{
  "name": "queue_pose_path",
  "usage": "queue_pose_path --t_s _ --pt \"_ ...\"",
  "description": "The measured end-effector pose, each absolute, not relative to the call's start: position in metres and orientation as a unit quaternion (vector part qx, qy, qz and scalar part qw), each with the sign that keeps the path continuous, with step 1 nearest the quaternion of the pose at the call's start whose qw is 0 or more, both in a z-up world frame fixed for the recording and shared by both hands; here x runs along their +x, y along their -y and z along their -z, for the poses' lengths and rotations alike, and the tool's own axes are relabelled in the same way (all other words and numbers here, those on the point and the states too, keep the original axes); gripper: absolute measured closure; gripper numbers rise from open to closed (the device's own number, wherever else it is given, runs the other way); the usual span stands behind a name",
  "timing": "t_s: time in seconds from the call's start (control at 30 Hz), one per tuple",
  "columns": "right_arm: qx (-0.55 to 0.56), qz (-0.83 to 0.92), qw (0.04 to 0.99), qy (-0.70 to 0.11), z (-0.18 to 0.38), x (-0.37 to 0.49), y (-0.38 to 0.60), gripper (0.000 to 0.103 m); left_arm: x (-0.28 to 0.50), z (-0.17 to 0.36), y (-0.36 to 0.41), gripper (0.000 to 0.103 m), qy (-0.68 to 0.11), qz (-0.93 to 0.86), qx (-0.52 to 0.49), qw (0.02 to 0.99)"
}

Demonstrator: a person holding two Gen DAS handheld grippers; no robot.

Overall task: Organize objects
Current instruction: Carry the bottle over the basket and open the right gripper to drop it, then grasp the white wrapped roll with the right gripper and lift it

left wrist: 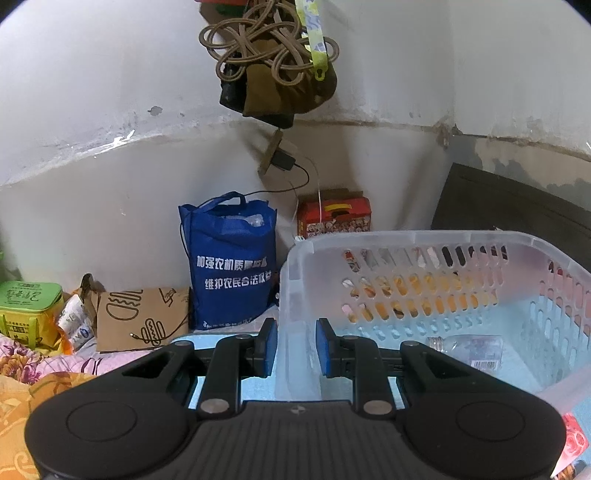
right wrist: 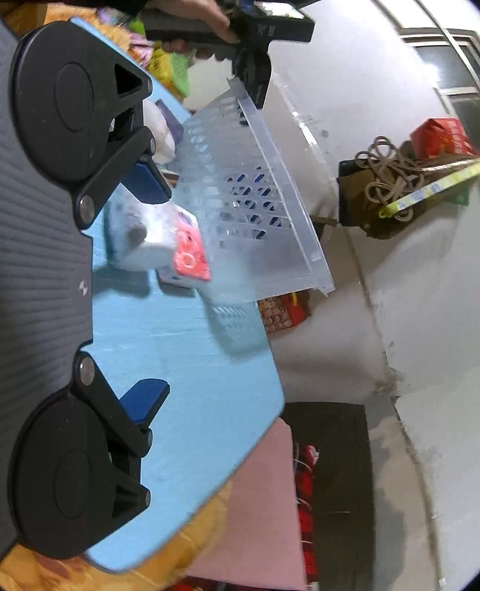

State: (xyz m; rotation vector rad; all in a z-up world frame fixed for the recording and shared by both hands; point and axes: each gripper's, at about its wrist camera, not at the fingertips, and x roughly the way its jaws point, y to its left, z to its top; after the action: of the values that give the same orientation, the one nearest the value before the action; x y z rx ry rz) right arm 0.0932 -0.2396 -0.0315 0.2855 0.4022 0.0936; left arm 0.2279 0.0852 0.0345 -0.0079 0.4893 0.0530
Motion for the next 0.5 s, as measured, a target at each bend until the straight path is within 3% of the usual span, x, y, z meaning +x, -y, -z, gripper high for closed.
queue_pose_path --t_s 0.5 --pt "0.077 -0.044 0.982 -0.169 0.037 0.085 0.212 0.0 0.228 -0.031 -0.087 0.079 -0.247 -0.028 -0.007 0.969"
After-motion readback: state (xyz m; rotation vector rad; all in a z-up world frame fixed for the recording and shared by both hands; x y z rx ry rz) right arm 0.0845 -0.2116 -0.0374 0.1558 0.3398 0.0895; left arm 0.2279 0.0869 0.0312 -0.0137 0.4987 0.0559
